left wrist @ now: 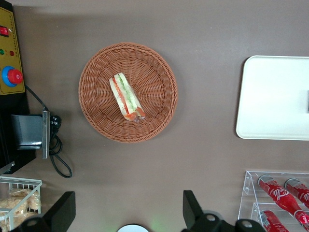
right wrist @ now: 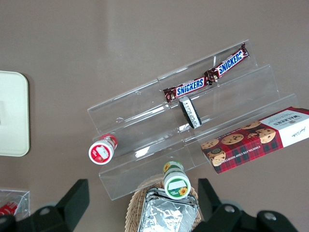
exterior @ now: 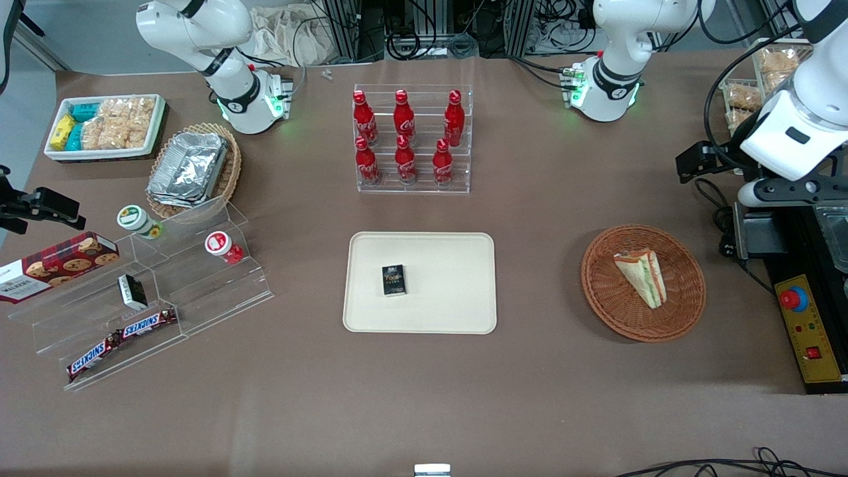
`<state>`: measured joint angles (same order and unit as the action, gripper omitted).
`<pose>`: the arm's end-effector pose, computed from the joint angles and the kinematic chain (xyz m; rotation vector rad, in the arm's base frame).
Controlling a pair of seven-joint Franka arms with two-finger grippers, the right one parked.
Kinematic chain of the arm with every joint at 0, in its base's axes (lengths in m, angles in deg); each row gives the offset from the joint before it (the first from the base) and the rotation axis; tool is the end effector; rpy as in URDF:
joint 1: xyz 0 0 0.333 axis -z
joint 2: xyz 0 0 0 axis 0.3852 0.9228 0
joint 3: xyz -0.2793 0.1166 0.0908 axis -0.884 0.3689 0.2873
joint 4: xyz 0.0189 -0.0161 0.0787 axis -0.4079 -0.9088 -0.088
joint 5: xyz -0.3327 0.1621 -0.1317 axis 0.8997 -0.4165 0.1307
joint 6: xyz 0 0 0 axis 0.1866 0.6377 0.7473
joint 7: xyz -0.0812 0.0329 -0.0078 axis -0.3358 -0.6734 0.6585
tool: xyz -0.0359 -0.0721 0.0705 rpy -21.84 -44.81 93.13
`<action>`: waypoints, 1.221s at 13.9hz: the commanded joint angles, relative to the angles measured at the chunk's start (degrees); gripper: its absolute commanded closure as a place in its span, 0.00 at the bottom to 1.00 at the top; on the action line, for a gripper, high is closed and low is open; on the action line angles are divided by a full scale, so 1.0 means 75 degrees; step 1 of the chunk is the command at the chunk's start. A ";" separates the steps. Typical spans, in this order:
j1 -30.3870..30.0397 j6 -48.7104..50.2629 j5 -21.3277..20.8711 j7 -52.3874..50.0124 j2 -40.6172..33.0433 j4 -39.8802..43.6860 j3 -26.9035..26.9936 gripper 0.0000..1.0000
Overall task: Place sandwich from basket to tray
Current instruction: 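Move the left gripper over the wicker basket holding the sandwich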
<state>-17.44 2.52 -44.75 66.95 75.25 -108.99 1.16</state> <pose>0.5474 -0.0872 0.6397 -3.1191 -0.0004 0.0730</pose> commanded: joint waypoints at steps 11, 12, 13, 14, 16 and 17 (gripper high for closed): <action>-0.0131 -0.0896 0.0053 -0.0077 0.0022 -0.1057 0.0079 0.00; -0.0179 -0.1154 0.0053 -0.0089 0.0022 -0.1350 0.0079 0.00; -0.0237 -0.1446 0.0053 -0.0089 0.0046 -0.1655 0.0079 0.00; -0.0331 -0.1844 0.0018 -0.0159 0.0046 -0.2006 0.0079 0.00; -0.0495 -0.2629 0.0018 -0.0405 0.0046 -0.2697 0.0079 0.00; -0.0496 -0.2946 0.0006 -0.0533 0.0069 -0.2956 0.0079 0.00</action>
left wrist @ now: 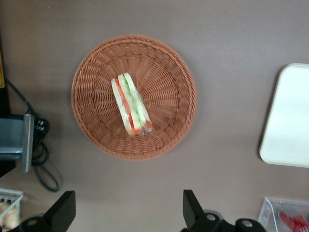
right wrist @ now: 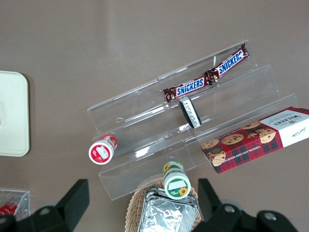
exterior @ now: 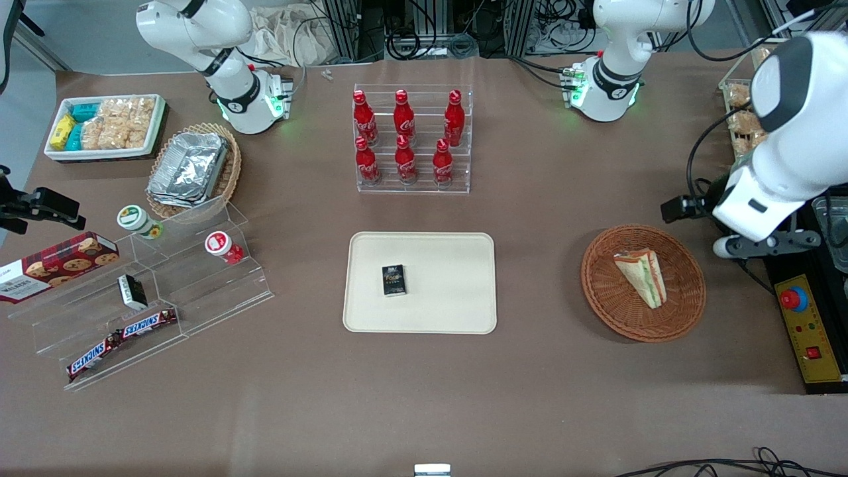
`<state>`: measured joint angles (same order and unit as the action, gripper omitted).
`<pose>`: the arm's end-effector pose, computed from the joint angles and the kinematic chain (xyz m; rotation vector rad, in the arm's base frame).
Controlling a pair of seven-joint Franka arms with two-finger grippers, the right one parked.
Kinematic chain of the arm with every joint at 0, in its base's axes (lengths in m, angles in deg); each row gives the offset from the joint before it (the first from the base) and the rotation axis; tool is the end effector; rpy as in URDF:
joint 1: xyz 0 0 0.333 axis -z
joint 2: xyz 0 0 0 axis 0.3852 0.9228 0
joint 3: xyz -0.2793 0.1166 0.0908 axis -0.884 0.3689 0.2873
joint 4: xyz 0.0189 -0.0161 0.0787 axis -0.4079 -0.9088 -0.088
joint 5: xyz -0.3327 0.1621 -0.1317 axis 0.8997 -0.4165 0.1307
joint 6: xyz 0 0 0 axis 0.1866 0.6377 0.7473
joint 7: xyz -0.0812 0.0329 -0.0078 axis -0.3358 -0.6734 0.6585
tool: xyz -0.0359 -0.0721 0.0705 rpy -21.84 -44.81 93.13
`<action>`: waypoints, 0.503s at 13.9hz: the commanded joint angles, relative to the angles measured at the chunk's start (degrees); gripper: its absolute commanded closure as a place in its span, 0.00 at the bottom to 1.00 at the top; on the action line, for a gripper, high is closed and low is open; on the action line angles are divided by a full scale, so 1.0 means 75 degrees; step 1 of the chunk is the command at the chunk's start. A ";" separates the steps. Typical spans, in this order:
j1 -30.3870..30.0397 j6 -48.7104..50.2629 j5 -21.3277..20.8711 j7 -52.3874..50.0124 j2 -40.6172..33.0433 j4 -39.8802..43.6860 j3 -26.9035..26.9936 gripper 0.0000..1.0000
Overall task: Place sandwich from basket to tray
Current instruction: 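Lower the open left gripper around the wrapped sandwich in the basket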
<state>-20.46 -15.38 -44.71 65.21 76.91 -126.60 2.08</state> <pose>0.5717 -0.0518 0.5041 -3.1142 -0.1471 0.1110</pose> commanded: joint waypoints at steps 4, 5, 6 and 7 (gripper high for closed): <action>-0.0093 -0.1300 -0.0034 -0.1471 0.0397 -0.0985 -0.0044 0.00; -0.0093 -0.1347 -0.0081 -0.1590 0.0573 -0.0985 -0.0044 0.00; -0.0104 -0.1463 -0.0081 -0.1614 0.0668 -0.1032 -0.0032 0.00; -0.0116 -0.1615 -0.0081 -0.1742 0.0703 -0.1172 -0.0032 0.00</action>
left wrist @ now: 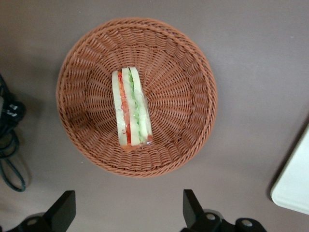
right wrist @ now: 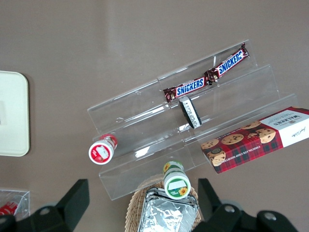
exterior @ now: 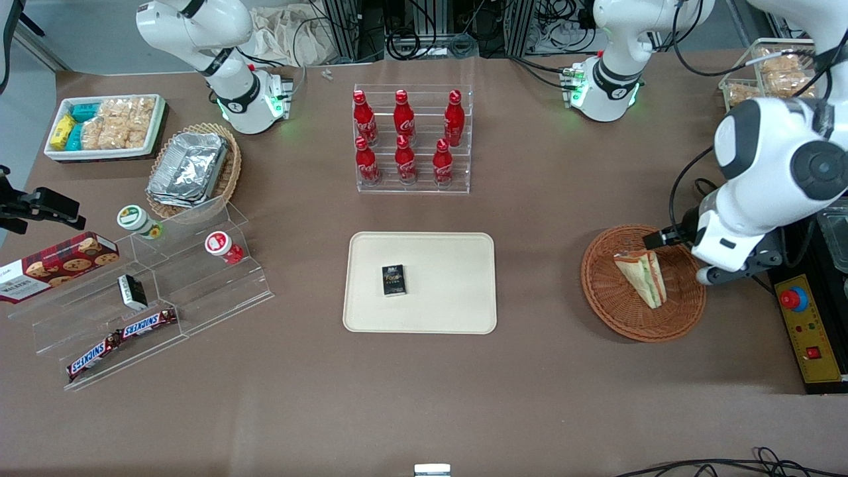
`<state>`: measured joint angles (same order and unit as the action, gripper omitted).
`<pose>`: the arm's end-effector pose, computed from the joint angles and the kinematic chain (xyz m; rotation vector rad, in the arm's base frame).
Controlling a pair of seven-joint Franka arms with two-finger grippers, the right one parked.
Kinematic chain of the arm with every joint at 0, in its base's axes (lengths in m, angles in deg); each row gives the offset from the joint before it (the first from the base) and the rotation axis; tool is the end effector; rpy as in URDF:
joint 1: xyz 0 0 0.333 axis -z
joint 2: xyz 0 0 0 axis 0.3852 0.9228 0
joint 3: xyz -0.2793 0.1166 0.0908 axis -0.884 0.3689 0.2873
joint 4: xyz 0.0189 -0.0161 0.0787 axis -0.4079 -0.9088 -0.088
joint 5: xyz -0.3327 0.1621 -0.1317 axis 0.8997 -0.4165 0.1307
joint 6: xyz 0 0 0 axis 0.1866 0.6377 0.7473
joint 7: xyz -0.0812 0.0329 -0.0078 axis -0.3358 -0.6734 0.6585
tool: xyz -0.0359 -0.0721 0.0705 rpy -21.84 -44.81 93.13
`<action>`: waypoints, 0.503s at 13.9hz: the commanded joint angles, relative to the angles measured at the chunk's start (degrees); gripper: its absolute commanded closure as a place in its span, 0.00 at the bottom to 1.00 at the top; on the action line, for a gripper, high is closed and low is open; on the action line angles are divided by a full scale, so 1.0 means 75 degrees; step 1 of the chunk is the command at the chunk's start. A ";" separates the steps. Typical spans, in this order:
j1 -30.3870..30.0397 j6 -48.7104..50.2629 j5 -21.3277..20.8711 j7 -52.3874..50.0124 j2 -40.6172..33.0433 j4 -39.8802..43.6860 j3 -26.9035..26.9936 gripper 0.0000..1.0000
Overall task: Place sandwich from basket to tray
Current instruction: 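Lower the open left gripper around the wrapped sandwich in the basket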
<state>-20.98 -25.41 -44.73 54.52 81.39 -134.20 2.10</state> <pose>0.5779 -0.0469 0.4110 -3.0738 -0.4450 0.1629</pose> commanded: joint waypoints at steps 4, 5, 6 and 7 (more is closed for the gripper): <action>-0.0188 -0.1320 -0.0079 -0.0564 0.0141 -0.0989 -0.0034 0.00; -0.0188 -0.1566 -0.0079 -0.0588 0.0199 -0.1118 -0.0034 0.00; -0.0188 -0.1789 -0.0079 -0.0727 0.0269 -0.1224 -0.0034 0.00; -0.0188 -0.1989 -0.0079 -0.0891 0.0386 -0.1272 -0.0034 0.00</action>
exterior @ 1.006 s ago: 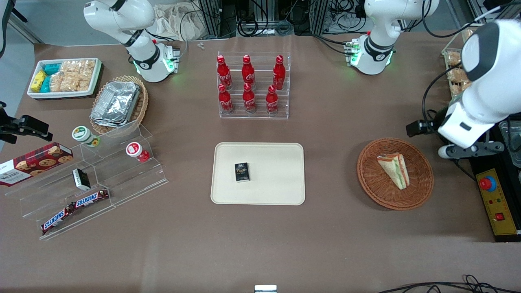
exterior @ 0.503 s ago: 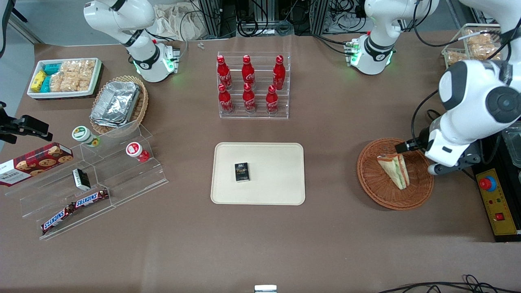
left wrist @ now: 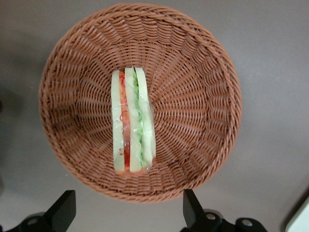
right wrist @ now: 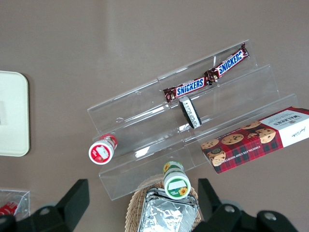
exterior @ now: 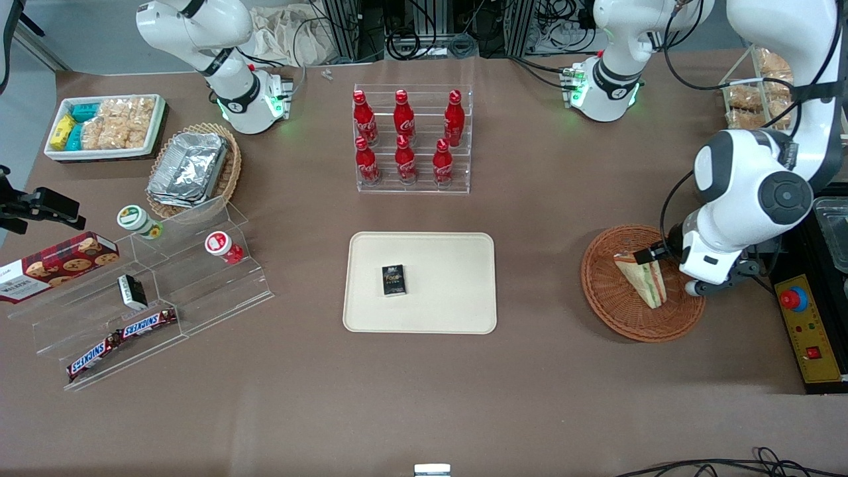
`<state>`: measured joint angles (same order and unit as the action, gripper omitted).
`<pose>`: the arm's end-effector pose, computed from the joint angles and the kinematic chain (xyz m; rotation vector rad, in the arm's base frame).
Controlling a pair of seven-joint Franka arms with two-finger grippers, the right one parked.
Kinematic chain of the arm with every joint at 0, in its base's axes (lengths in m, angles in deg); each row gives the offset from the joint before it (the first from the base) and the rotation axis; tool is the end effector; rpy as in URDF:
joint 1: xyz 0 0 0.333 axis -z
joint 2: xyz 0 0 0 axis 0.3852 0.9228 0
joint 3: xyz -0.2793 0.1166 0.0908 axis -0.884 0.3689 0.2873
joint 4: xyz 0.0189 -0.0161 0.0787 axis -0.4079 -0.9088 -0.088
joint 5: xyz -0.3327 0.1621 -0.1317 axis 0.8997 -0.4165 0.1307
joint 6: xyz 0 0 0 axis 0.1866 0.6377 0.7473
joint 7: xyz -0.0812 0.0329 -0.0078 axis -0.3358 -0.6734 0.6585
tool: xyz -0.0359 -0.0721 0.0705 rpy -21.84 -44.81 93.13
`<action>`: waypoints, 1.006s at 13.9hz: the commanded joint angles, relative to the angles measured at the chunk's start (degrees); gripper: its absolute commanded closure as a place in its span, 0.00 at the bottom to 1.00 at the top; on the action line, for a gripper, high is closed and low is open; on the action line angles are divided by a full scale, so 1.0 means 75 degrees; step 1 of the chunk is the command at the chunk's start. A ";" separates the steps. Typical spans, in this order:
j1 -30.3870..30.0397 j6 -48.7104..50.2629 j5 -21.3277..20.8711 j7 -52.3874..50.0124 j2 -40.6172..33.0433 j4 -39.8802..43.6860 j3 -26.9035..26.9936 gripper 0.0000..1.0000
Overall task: Place sandwich from basket to tray
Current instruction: 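Lower the open left gripper around the wrapped sandwich in the basket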
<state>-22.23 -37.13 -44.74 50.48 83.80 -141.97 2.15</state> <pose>0.5695 -0.0340 0.3425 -3.0598 -0.5860 0.1229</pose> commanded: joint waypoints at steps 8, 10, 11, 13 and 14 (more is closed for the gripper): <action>-0.0022 -0.1775 -0.0090 -0.0553 0.0533 -0.0881 0.0100 0.00; -0.0022 -0.1950 -0.0090 -0.0565 0.0627 -0.0881 0.0112 0.00; -0.0022 -0.1974 -0.0090 -0.0565 0.0662 -0.0881 0.0112 0.00; -0.0022 -0.2137 -0.0101 -0.0565 0.0791 -0.0893 0.0123 0.00; -0.0022 -0.2220 -0.0101 -0.0565 0.0873 -0.0893 0.0135 0.00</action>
<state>-22.29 -51.44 -44.74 47.41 89.77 -147.72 3.08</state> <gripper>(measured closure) 0.000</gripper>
